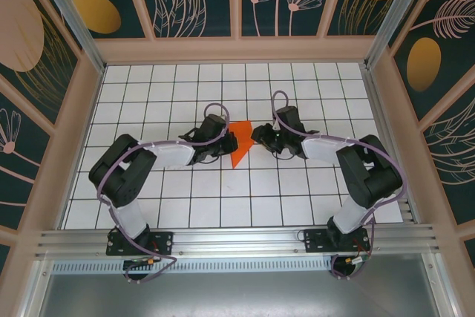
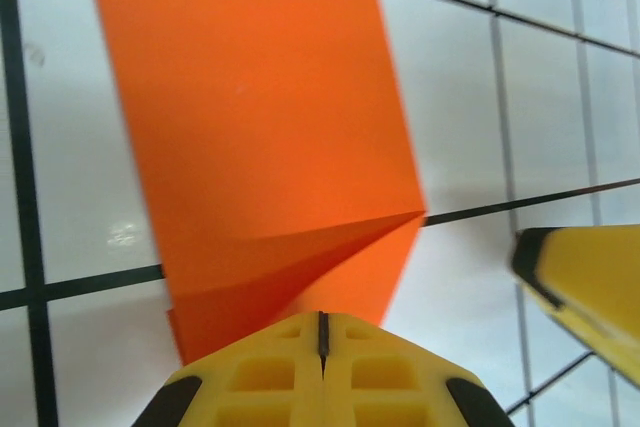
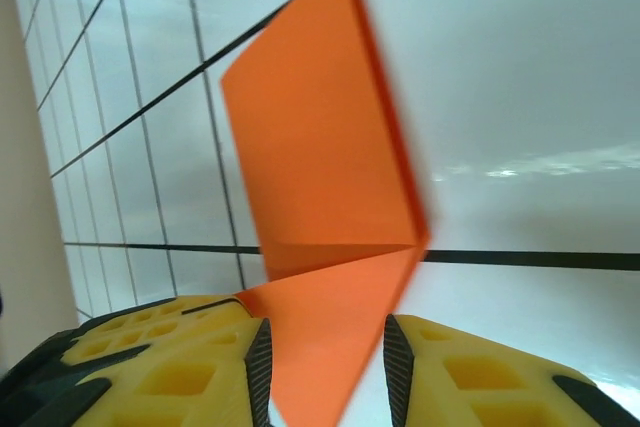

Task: Fold a paper plane with a square sheet of paper (pick it up from the middle)
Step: Third fold the triangle at the center of the table, then fourth fold the wing at the center of the table.

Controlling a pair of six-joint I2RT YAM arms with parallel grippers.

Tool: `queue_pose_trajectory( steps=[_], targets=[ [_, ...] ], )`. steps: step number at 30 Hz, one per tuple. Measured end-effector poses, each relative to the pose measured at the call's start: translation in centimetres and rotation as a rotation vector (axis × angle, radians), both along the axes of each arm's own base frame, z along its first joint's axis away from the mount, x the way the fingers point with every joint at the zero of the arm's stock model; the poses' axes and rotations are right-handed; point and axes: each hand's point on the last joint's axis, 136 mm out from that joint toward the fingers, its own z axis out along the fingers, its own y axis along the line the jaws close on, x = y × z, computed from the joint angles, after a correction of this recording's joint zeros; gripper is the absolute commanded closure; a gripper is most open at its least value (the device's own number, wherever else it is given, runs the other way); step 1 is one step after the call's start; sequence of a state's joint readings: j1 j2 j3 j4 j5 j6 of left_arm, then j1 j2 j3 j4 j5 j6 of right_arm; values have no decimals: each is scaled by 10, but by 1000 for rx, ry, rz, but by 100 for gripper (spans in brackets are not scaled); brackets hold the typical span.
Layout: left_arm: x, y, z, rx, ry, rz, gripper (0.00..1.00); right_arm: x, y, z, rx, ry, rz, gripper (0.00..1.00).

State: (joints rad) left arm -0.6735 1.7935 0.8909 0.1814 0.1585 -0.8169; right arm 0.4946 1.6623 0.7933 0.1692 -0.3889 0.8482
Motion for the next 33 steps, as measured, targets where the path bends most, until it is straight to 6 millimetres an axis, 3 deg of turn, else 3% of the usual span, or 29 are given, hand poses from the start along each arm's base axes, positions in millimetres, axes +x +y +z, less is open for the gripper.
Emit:
queue_pose_trajectory(
  steps=[4, 14, 26, 33],
  targets=[
    [0, 9, -14, 56, 21, 29, 98, -2, -1, -5, -5, 14, 0, 60],
    [3, 18, -17, 99, 12, 63, 97, -5, 5, -33, -11, 90, 33, 60],
    [3, 18, -18, 102, 15, 62, 96, -4, 20, -33, 52, 94, 88, 66],
    [3, 19, -18, 104, 15, 63, 95, -2, 30, -23, 113, 61, 124, 74]
  ],
)
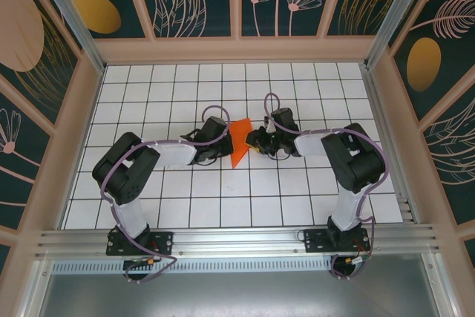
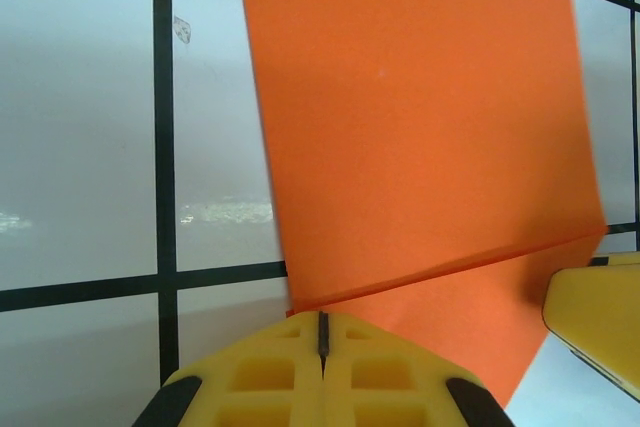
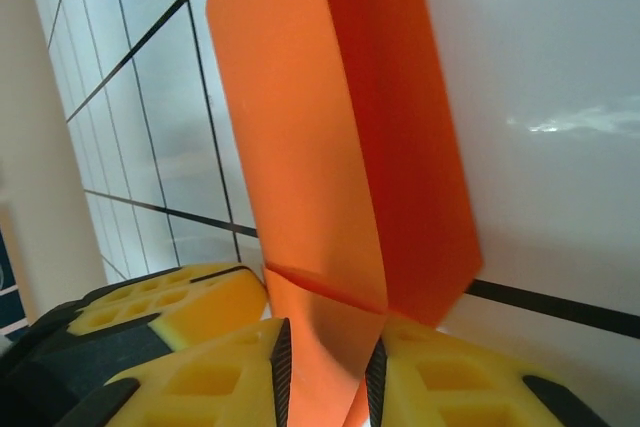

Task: Fold a paper plane with a square sheet of paper (pick it up from the middle)
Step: Fourth fold the wing at the center of the table.

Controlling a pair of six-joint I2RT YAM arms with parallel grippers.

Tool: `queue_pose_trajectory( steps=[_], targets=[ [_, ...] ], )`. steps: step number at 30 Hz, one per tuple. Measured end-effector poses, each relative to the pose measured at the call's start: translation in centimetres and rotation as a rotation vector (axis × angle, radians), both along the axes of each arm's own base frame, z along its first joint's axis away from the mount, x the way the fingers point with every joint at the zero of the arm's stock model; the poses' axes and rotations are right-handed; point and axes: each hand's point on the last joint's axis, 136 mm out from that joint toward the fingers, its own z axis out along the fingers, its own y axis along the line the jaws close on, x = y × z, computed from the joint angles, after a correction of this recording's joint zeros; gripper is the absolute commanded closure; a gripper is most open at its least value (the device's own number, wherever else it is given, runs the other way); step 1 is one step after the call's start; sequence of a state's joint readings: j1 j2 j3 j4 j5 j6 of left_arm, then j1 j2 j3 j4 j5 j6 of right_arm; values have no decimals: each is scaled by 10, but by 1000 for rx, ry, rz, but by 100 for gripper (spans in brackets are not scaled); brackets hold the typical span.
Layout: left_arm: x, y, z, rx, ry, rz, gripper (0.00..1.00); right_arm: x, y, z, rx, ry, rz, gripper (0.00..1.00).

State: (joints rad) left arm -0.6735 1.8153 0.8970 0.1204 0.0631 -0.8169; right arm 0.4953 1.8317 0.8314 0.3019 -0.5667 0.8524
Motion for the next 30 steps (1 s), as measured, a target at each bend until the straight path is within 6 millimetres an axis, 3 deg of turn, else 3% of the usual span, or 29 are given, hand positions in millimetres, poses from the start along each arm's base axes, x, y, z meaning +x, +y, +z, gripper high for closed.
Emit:
queue_pose_trajectory(
  steps=[6, 8, 12, 17, 23, 26, 30],
  targets=[
    [-1, 2, -1, 10, 2, 1, 93, 4, 8, 11, 56, -39, 20, 84],
    [0, 3, -1, 20, -1, 2, 91, 5, 7, 10, 57, -39, 20, 92],
    [0, 6, 6, 32, -22, -3, 83, 5, 6, 6, 45, -34, 19, 97],
    [5, 12, 41, 42, -112, -8, 66, 8, 0, 10, 17, -46, -11, 98],
    [12, 17, 95, 20, -254, -8, 47, 16, -4, 58, 14, -157, -84, 99],
    [12, 16, 107, 12, -295, -25, 36, 16, -2, 75, 22, -175, -132, 99],
    [6, 15, 107, 6, -316, -68, 30, 14, 1, 74, 15, -133, -215, 100]
  ],
)
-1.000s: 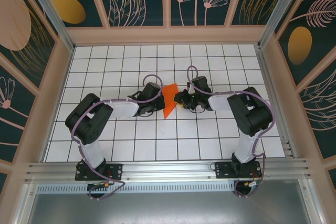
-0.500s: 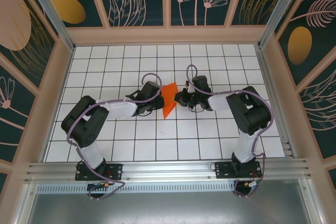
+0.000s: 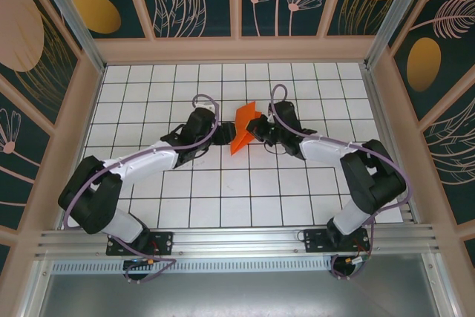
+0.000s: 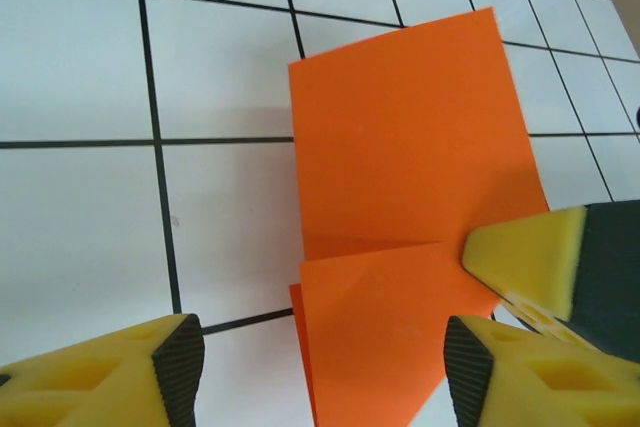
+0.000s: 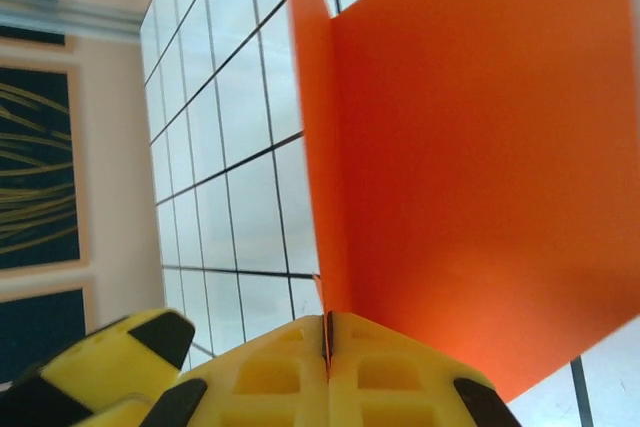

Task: Fold a paper plane with a square sheet of paper (pick it up from the middle)
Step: Fourth fold the wing at the center of the table.

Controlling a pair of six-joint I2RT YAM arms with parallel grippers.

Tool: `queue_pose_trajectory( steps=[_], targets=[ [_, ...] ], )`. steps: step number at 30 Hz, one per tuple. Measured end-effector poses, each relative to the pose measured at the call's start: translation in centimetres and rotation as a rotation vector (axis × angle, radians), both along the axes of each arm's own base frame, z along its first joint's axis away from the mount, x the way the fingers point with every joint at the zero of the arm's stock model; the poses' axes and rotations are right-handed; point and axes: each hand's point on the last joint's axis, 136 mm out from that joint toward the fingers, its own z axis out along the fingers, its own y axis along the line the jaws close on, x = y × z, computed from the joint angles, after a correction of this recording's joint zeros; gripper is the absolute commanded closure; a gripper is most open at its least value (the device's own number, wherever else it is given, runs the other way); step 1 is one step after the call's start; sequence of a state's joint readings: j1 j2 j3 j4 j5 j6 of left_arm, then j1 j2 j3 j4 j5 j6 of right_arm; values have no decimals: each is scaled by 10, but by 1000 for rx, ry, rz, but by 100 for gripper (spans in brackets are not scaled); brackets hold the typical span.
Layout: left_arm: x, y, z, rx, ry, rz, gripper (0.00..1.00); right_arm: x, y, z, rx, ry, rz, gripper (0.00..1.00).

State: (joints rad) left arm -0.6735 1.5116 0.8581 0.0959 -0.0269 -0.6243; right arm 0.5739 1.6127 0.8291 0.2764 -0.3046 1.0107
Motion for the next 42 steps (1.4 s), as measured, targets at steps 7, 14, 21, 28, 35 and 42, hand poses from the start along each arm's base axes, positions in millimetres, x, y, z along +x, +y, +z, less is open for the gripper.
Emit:
queue_pose_trajectory(
  steps=[7, 14, 21, 28, 35, 42],
  targets=[
    [-22, -9, -22, -4, -26, -162, 37, -5, -3, -24, -17, 134, -155, 100],
    [-38, -10, -40, 15, -117, -284, 41, -13, -18, -56, -56, 286, -276, 100],
    [-32, -21, -47, 40, -207, -356, 43, -18, -21, -61, -26, 374, -340, 100],
    [-34, -30, -62, 111, -266, -438, 46, -19, -12, -62, 17, 443, -347, 100],
    [-34, -38, -83, 166, -257, -492, 48, -20, -7, -63, 21, 482, -341, 100],
    [-32, -41, -90, 207, -271, -504, 53, -20, -4, -63, 23, 495, -329, 91]
  ],
)
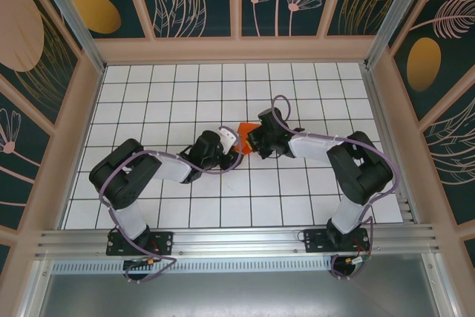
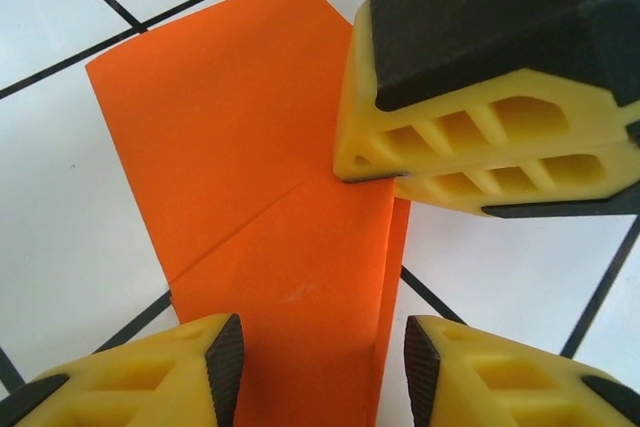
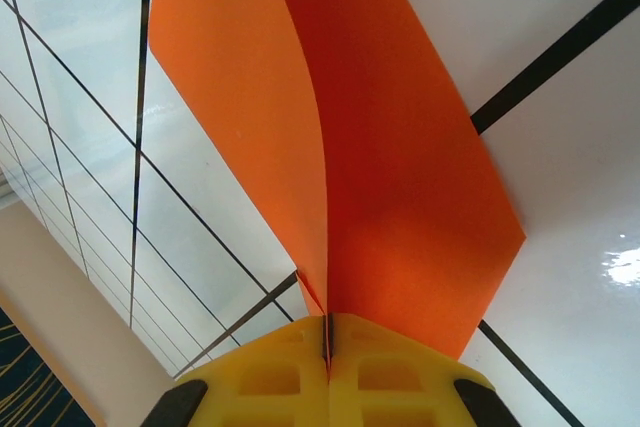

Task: Fold a paper plane with a square sheet of paper (pick it up from the middle)
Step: Fourth fold the wing at the center of the table.

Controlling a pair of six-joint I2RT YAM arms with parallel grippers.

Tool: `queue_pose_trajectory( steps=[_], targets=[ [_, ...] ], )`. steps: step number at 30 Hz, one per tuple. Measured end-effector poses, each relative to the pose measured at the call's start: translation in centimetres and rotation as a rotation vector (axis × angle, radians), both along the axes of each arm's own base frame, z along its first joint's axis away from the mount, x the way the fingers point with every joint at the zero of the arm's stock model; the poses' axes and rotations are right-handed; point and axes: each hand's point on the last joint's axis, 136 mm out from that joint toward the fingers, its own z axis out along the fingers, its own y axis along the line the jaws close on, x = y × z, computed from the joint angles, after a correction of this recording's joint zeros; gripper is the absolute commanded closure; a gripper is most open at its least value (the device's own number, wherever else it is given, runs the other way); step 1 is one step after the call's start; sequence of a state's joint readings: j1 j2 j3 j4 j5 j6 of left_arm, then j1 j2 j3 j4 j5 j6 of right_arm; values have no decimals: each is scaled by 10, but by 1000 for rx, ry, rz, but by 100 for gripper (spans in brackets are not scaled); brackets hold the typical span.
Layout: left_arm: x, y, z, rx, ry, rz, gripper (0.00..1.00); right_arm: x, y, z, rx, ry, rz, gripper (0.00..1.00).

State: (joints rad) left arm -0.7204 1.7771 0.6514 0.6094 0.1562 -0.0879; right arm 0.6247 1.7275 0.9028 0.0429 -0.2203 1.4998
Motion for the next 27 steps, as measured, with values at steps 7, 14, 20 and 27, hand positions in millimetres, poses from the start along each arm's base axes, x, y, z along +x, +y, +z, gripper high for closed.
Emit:
queue_pose_trajectory(
  steps=[7, 14, 20, 27],
  targets=[
    [5, 4, -2, 31, -26, 15, 66, 0, 5, 2, 14, 0, 24, 70],
    [5, 5, -4, 38, -27, 18, 76, 5, -1, 3, -1, -26, 53, 47],
    [4, 3, -3, 7, -9, 30, 86, 15, -13, 22, -29, -166, 146, 40],
    [-1, -2, -1, -81, 81, 65, 92, 13, -23, 44, -33, -402, 337, 41]
  ],
)
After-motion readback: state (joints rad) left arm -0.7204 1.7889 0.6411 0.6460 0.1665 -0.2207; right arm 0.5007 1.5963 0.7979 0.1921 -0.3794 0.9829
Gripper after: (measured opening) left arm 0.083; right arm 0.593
